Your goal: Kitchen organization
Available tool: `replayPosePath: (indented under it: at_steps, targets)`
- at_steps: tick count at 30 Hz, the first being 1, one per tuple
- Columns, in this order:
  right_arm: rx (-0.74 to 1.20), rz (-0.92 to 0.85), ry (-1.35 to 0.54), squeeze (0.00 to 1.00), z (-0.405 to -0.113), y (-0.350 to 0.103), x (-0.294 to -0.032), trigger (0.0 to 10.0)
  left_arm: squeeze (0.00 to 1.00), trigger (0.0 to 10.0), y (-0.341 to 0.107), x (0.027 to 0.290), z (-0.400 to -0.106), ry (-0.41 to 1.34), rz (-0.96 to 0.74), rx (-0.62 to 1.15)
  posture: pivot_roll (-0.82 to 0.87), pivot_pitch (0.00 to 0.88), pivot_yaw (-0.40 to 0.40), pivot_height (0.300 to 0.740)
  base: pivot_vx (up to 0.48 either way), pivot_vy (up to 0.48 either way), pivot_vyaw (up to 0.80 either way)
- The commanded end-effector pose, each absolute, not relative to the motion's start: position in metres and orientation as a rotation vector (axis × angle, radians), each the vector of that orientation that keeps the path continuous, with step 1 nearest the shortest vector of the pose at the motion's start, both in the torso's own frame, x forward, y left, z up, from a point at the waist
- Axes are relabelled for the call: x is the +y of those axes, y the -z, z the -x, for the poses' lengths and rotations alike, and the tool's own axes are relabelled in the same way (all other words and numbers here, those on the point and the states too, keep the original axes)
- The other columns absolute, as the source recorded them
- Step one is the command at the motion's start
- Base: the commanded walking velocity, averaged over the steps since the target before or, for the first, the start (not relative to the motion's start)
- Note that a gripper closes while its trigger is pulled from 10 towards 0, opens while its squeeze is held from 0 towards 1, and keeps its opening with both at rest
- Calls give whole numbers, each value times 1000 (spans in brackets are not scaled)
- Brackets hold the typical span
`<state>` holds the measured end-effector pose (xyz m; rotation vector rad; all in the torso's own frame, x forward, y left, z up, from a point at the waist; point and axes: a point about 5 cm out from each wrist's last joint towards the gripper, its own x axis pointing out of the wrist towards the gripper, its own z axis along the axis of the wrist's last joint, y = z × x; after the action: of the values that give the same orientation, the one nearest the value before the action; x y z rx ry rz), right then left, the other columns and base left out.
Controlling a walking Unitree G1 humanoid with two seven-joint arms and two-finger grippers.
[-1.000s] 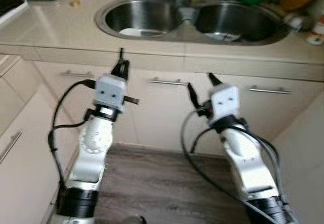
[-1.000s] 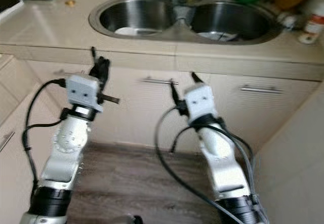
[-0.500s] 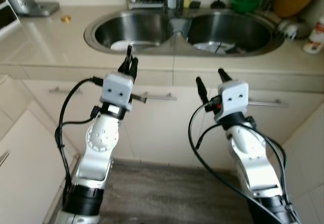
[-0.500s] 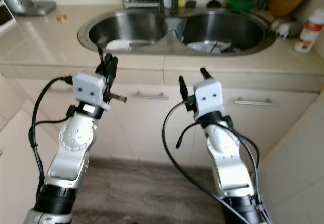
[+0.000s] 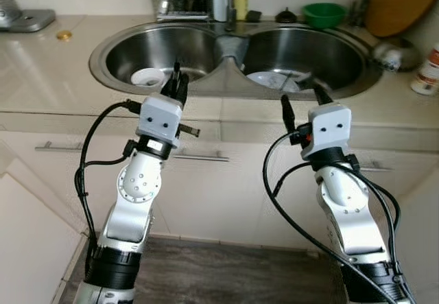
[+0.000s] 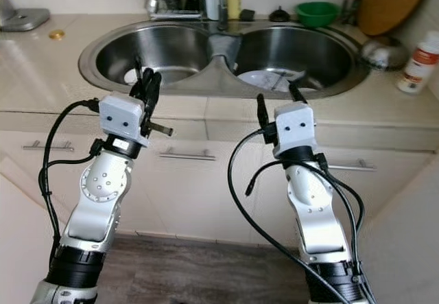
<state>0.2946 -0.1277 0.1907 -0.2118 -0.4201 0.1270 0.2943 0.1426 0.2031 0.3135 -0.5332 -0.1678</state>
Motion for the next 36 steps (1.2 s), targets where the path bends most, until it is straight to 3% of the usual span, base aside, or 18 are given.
replayPosePath:
  at_steps: [1,8,15,21,36]
  targets:
    - [-429,233,-76,0,-295,-192,-140,10000,0,10000,-211,136,-293,190,-314,-567,-94,41,22,740,356,0,0]
    - [-426,227,-66,0,-295,-191,-140,10000,0,10000,-223,134,-294,212,-340,-602,-94,42,22,740,374,0,0]
    - [-409,205,-39,0,-297,-188,-143,10000,0,10000,-266,128,-291,264,-532,-777,-89,42,22,740,392,0,0]
    - [-397,189,-33,0,-298,-186,-143,10000,0,10000,-285,140,-304,163,-493,-761,-86,39,23,740,0,0,0]
    - [-389,163,-17,0,-300,-185,-144,10000,0,10000,-256,130,-301,240,-503,-693,-85,34,24,740,0,0,0]
